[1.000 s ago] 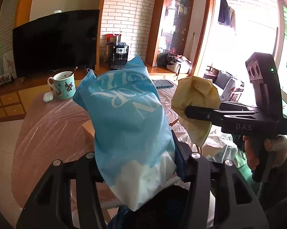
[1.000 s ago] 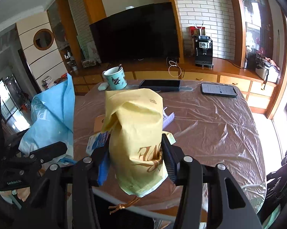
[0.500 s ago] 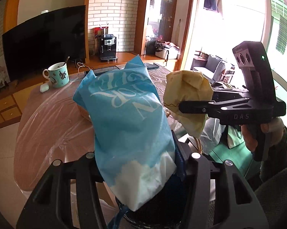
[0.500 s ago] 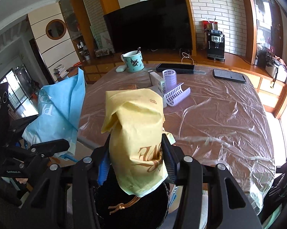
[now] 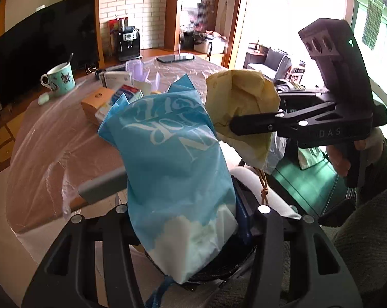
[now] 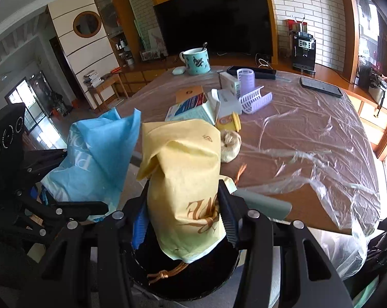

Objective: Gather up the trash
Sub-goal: 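Carry both held bags over the black trash bin with both tools, then open the left tool over the bin while the right tool releases the yellow bag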

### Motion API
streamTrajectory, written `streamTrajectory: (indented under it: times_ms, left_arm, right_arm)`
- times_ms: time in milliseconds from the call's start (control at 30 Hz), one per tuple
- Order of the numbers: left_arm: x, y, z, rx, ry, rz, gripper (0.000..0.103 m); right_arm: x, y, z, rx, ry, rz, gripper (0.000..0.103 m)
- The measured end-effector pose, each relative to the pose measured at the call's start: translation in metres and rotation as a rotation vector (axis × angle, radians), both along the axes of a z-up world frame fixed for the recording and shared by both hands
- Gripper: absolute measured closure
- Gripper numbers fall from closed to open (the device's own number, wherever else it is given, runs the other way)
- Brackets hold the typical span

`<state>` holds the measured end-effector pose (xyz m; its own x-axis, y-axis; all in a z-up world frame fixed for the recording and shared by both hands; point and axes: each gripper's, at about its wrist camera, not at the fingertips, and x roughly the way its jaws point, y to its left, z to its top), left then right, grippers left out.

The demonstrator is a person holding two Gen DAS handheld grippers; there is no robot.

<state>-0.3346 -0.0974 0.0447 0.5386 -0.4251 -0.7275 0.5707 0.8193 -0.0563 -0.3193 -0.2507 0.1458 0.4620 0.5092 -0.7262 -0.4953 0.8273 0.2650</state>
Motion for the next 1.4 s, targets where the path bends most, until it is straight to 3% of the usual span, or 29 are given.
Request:
streamTrajectory:
  times_ms: [767, 1400]
  left_arm:
    - [-0.003, -0.001, -0.070, 0.092, 0.164, -0.017, 0.050]
    - [0.020, -0.007, -0.119, 0.193, 0.228, -0.026, 0.050]
  right_arm:
    - [-0.012, 0.019, -0.078, -0.080, 0.162, 0.041, 0.056]
    - [-0.003, 0.034, -0.123, -0.167, 0.207, 0.008, 0.056]
